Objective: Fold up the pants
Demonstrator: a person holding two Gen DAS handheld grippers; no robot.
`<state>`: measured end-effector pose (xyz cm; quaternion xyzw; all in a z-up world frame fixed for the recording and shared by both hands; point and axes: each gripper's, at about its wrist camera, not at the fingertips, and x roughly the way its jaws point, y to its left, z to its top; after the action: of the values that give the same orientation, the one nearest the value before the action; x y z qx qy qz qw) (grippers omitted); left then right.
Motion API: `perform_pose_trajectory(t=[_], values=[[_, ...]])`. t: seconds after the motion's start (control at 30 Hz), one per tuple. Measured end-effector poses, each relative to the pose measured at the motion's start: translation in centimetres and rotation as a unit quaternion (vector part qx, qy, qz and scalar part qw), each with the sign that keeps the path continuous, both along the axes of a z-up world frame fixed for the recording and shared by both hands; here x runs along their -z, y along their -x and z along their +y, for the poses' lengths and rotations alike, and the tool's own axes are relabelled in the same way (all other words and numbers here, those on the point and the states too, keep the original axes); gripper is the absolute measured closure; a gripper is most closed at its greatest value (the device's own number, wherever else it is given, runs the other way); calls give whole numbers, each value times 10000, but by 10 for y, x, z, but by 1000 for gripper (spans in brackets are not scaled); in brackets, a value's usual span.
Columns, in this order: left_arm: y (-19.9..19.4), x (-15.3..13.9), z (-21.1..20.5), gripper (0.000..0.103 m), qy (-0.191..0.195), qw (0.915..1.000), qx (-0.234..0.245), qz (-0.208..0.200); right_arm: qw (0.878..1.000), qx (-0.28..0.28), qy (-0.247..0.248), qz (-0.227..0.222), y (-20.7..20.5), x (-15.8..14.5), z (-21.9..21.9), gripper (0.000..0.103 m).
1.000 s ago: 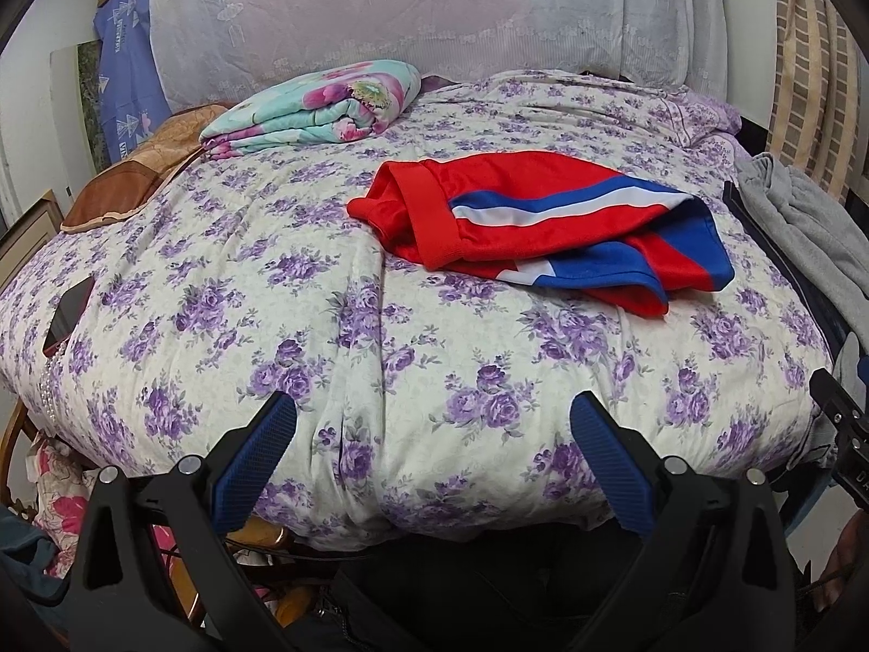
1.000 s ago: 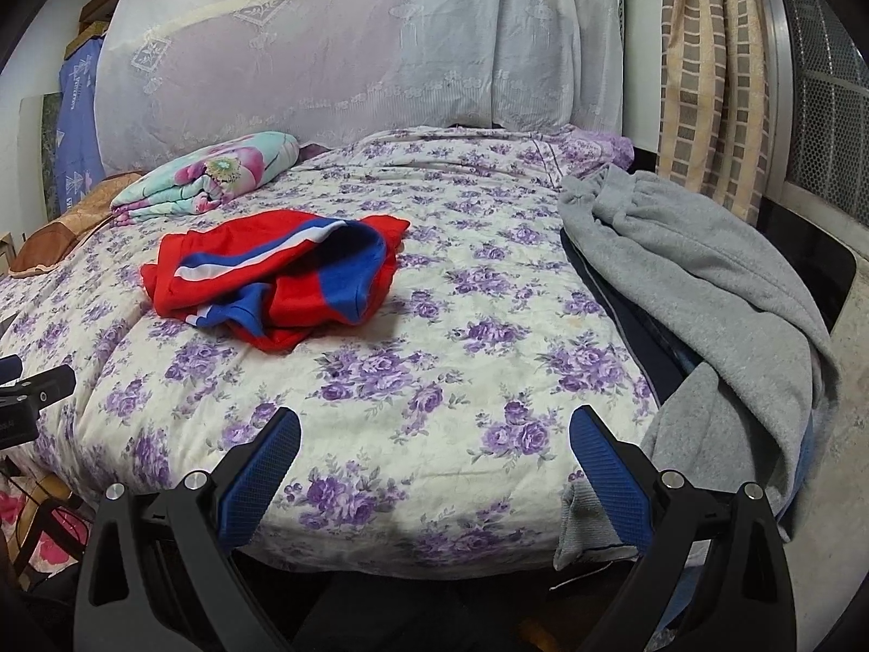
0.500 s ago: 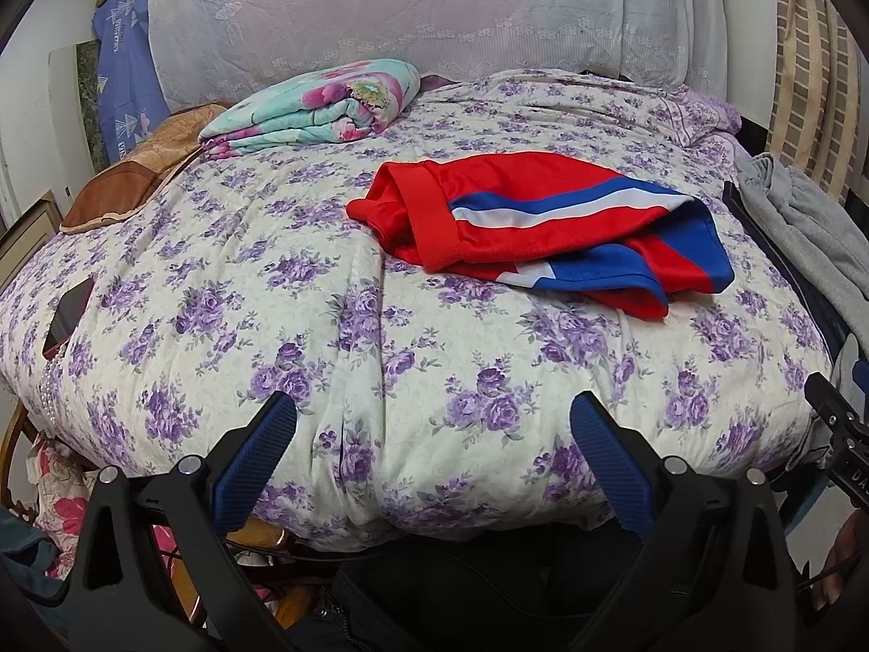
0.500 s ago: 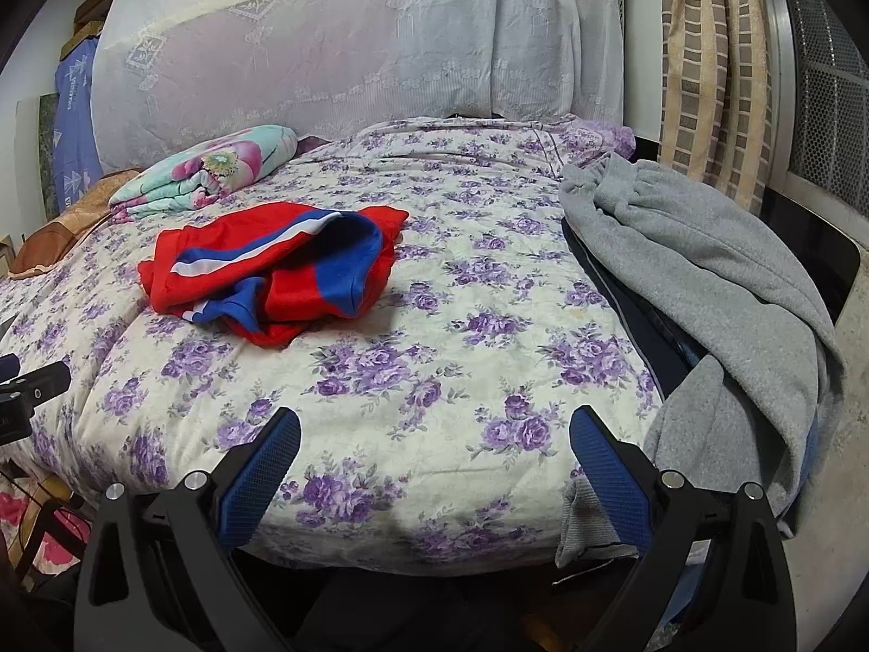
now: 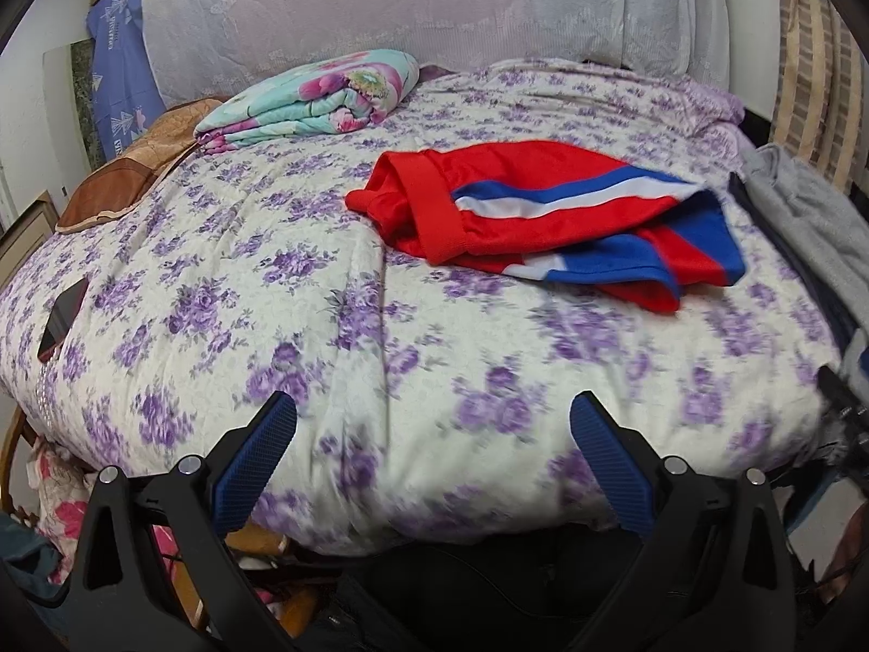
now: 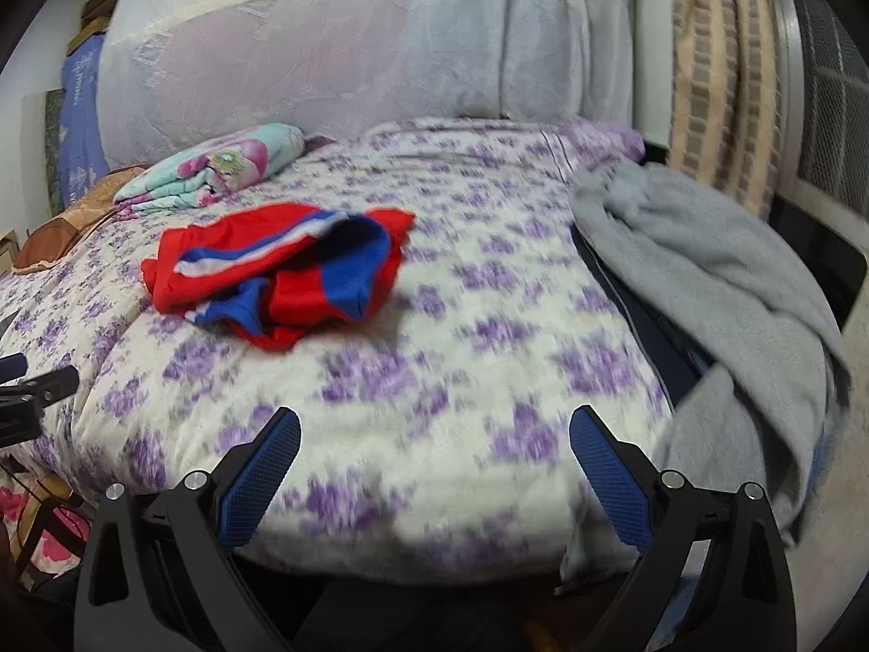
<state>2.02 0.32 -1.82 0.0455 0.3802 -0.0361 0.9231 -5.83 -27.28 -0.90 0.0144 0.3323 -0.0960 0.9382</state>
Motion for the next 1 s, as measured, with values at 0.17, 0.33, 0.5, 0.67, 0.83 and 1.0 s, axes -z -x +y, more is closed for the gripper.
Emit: perform_pose_trajectory(t=[0.17, 0.33, 0.5, 0.67, 0.83, 1.0], values=[[-35, 11, 26, 4, -236, 9985, -489, 1, 9935, -943, 598, -217, -39, -14, 37, 3], [-55, 22, 46, 4, -157, 9975, -667, 198, 9563, -2468, 1559, 184, -97, -6, 112, 6], [-67, 25, 61, 4, -114, 9972, -687, 277, 9145, -3459, 2058, 413, -160, -2, 181, 19], [-80, 20, 83, 4, 115, 9961, -794, 366, 8868, -3925, 2152, 1147, -220, 30, 224, 50], [-96, 21, 95, 4, 239, 9955, -731, 554, 8919, -3954, 1642, 1460, -249, 21, 218, 101], [-119, 15, 77, 4, 535, 9971, -221, 488, 9161, -3770, 429, 1296, -267, -33, 170, 101]])
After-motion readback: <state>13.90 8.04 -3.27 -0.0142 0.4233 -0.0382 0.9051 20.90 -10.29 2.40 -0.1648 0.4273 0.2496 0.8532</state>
